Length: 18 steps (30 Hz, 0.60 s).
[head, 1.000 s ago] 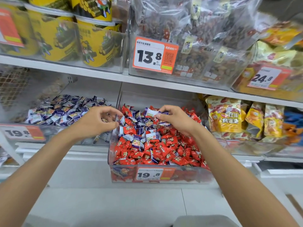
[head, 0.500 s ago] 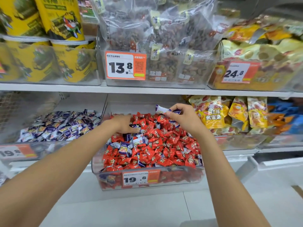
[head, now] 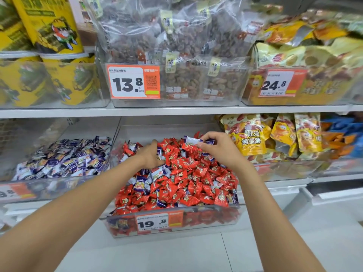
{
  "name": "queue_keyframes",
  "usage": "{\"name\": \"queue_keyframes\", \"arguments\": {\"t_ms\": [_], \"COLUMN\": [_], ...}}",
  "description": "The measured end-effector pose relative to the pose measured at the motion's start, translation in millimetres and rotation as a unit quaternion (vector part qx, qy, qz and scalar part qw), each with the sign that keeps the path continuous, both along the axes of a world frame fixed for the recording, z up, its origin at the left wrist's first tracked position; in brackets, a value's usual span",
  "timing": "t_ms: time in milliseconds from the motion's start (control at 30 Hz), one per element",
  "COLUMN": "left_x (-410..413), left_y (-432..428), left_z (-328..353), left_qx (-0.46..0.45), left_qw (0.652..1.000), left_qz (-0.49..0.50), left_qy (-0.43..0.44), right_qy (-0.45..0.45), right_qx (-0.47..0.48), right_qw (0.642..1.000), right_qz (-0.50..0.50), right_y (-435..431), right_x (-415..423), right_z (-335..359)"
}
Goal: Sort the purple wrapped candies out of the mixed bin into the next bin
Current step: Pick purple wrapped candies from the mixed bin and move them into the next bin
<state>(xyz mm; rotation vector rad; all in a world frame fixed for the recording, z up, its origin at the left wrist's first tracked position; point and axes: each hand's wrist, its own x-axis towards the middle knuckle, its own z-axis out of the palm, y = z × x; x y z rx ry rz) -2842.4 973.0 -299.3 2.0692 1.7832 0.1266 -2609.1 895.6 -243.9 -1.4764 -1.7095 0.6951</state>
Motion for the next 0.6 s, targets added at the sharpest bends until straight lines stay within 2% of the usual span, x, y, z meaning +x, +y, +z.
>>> {"name": "queue_keyframes", "arguments": {"t_ms": [133, 233, 367, 433, 533, 600], "left_x": [-6.0, -12.8, -34.9, -45.8, -56.7, -64.4], "left_y": [-8.2, -24.5, -42.1, -50.8, -60.0, -64.2], "left_z": [24.2, 46.6, 62.8, 68.6, 73.9, 77.5], "left_qx": [0.006, 0.017, -0.073, -0.09, -0.107, -0.105], "left_qw": [0.992, 0.983, 0.948, 0.93, 0.913, 0.93], "left_qz": [-0.043, -0.066, -0.038, -0.029, -0.006, -0.015], "left_qy": [-0.119, -0.169, -0.309, -0.355, -0.393, -0.351], "right_qy": [0.014, 0.021, 0.024, 0.019, -0.001, 0.001], "right_qx": [0.017, 0.024, 0.024, 0.015, 0.007, -0.005], "right_qw": [1.0, 1.0, 0.999, 1.0, 1.0, 1.0], "right_qz": [-0.002, 0.0, 0.006, 0.003, 0.0, 0.009], "right_y": [-4.7, -8.2, -15.2, -17.7, -20.8, -24.4], "right_x": [1.9, 1.3, -4.0, -6.1, -10.0, -14.7], "right_z": [2.4, 3.7, 5.3, 4.8, 5.0, 6.6]}}
